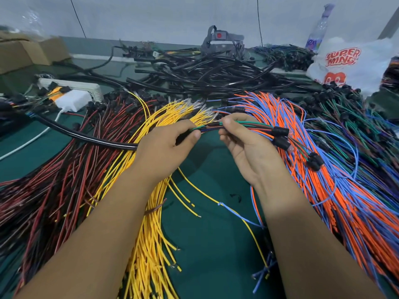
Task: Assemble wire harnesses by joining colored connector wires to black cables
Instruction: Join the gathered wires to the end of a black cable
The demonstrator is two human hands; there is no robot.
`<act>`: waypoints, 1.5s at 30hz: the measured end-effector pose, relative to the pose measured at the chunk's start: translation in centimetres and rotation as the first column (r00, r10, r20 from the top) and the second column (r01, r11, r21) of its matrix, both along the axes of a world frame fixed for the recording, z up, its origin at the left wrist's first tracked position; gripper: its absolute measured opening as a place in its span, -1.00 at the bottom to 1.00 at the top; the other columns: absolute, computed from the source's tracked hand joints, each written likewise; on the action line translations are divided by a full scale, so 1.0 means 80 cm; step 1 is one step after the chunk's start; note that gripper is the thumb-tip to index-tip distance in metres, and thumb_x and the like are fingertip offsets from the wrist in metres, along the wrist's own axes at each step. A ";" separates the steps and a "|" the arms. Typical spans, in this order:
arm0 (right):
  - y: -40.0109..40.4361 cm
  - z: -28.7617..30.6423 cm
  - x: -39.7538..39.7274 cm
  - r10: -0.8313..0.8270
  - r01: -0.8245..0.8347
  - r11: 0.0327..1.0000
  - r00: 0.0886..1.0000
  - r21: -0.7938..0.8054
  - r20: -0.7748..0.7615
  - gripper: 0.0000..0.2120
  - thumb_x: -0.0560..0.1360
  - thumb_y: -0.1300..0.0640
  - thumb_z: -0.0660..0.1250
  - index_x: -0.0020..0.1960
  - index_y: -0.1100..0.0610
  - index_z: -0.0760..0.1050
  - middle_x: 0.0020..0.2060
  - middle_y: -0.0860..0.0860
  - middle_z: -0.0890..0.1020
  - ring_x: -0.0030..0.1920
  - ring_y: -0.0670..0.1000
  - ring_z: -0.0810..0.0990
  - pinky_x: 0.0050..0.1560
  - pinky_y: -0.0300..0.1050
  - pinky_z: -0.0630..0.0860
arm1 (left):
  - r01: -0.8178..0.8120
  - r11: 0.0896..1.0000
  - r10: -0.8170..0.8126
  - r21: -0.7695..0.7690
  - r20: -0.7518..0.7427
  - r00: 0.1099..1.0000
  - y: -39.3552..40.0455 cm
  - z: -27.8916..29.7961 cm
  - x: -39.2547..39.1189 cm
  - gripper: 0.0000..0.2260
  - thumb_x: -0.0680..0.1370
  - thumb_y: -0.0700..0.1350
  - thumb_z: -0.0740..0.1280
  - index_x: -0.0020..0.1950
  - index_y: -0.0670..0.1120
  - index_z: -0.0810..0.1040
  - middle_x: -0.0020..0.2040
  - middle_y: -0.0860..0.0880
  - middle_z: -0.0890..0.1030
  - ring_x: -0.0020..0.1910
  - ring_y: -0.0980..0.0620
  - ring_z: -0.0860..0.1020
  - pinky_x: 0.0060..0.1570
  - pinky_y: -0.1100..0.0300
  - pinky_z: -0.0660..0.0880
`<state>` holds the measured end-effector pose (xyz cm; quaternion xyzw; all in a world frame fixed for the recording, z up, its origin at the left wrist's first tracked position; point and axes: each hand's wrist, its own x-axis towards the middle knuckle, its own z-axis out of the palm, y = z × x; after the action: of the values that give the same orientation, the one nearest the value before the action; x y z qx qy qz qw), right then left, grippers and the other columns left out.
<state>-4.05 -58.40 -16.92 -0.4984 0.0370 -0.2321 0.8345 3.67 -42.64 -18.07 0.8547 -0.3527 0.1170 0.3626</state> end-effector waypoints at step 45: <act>0.013 -0.002 -0.001 0.040 -0.057 0.991 0.990 -0.120 -0.138 -0.81 0.53 0.38 0.28 -0.20 0.18 0.54 -0.38 0.01 0.61 -0.36 -0.07 0.63 -0.30 -0.30 0.54 | 0.082 0.992 -0.088 0.093 0.057 0.994 0.002 0.004 0.004 -0.81 0.63 0.11 0.15 0.06 0.13 0.54 -0.14 0.12 0.56 -0.09 0.10 0.48 -0.18 0.08 0.40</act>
<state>-4.14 -57.34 -17.10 -0.5646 0.0667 -0.1791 0.8029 3.97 -42.47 -17.72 0.8505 -0.4046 0.1113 0.3172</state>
